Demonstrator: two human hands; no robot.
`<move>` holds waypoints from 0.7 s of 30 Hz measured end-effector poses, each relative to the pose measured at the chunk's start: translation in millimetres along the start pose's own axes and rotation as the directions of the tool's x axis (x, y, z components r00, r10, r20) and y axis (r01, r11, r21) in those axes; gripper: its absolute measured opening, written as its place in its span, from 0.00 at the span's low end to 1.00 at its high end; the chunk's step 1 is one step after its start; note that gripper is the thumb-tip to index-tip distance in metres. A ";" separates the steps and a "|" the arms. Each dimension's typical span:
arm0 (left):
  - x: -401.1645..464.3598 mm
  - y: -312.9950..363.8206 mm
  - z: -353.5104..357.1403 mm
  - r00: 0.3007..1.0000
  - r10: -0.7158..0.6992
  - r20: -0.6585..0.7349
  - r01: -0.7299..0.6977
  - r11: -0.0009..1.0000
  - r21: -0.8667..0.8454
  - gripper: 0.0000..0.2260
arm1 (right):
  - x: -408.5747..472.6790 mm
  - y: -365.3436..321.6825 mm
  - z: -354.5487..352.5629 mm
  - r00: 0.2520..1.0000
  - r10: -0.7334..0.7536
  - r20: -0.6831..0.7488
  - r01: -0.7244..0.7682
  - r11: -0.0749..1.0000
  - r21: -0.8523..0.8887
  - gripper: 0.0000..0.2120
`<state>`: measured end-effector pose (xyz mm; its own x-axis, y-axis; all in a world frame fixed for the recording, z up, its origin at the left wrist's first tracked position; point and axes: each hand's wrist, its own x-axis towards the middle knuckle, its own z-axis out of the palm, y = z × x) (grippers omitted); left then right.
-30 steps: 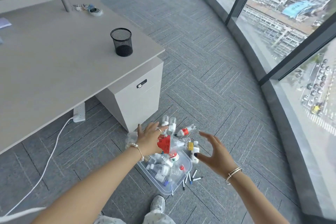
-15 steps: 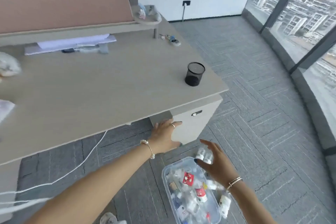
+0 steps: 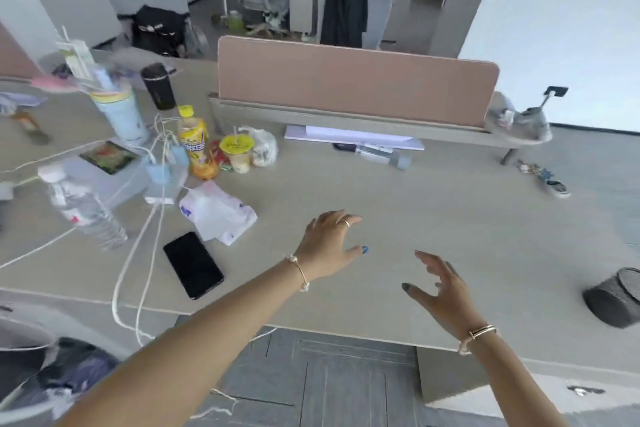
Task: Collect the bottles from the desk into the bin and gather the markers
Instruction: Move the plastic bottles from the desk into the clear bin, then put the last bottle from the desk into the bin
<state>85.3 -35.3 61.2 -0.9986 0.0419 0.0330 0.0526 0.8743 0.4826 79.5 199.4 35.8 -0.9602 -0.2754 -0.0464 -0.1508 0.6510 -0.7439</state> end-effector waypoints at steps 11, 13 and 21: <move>109.8 -58.1 -4.1 0.996 -0.063 0.057 0.065 0.997 -0.038 0.27 | 134.8 -8.4 3.0 0.999 0.025 0.042 -0.022 0.997 -0.075 0.26; 141.9 -63.0 3.6 0.994 -0.083 0.071 0.085 0.996 -0.026 0.27 | 168.3 0.1 -1.3 0.998 0.030 0.051 -0.026 0.997 -0.076 0.26; 294.3 -82.5 34.3 0.977 -0.161 0.138 0.153 0.986 0.066 0.32 | 324.7 42.0 -19.0 0.995 0.054 0.082 -0.042 0.989 -0.142 0.29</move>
<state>-213.3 -78.6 1.0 -0.9855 -0.0335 -0.1661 -0.1018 0.9005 0.4227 -243.0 150.7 2.2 -0.9443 -0.2973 -0.1412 -0.1422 0.7556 -0.6394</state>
